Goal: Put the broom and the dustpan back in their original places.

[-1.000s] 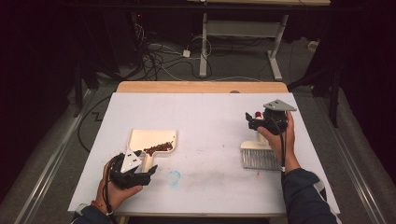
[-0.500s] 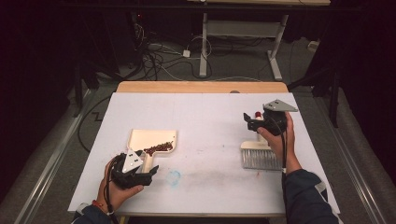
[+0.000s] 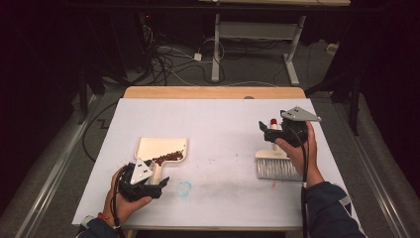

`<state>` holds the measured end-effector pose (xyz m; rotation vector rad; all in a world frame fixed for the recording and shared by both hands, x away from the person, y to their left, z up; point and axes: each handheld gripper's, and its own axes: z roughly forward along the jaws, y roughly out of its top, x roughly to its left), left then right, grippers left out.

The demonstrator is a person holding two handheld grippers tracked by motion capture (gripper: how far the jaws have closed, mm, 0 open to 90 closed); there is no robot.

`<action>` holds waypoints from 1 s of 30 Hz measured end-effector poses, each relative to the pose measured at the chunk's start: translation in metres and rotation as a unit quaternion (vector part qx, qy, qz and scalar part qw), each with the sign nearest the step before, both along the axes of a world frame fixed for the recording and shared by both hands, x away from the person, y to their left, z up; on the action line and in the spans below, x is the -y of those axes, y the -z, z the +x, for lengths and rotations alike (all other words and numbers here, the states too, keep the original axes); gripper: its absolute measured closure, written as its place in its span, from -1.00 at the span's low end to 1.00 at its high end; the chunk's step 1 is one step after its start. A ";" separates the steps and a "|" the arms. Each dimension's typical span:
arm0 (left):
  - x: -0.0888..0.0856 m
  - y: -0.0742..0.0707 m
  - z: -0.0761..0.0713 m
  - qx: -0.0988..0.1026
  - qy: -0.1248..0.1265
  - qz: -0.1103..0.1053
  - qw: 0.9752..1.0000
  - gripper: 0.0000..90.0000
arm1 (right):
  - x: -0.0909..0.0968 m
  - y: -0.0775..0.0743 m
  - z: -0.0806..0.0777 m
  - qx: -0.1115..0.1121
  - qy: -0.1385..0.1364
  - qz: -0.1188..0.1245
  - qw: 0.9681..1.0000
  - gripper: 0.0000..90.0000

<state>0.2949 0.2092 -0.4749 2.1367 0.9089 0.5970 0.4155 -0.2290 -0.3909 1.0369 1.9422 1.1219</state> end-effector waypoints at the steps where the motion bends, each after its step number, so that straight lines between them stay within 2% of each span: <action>1: 0.000 0.000 0.000 0.000 -0.001 0.001 1.000 -0.57 | -0.001 -0.001 -0.002 0.000 -0.005 -0.001 1.000 -0.64; 10: -0.001 0.000 0.000 0.002 0.000 0.001 1.000 -0.57 | -0.003 -0.011 -0.017 0.012 -0.022 0.008 1.000 -0.64; 13: -0.001 0.000 0.000 0.002 -0.001 0.003 1.000 -0.57 | -0.004 -0.012 -0.021 0.017 -0.030 0.004 0.999 -0.63; 19: 0.000 0.000 -0.001 0.005 0.002 0.006 1.000 -0.57 | -0.003 -0.015 -0.032 0.029 -0.030 0.010 0.999 -0.63; 30: 0.002 0.001 0.000 0.002 0.002 0.004 1.000 -0.57 | 0.002 -0.018 -0.045 0.035 -0.036 0.002 0.999 -0.63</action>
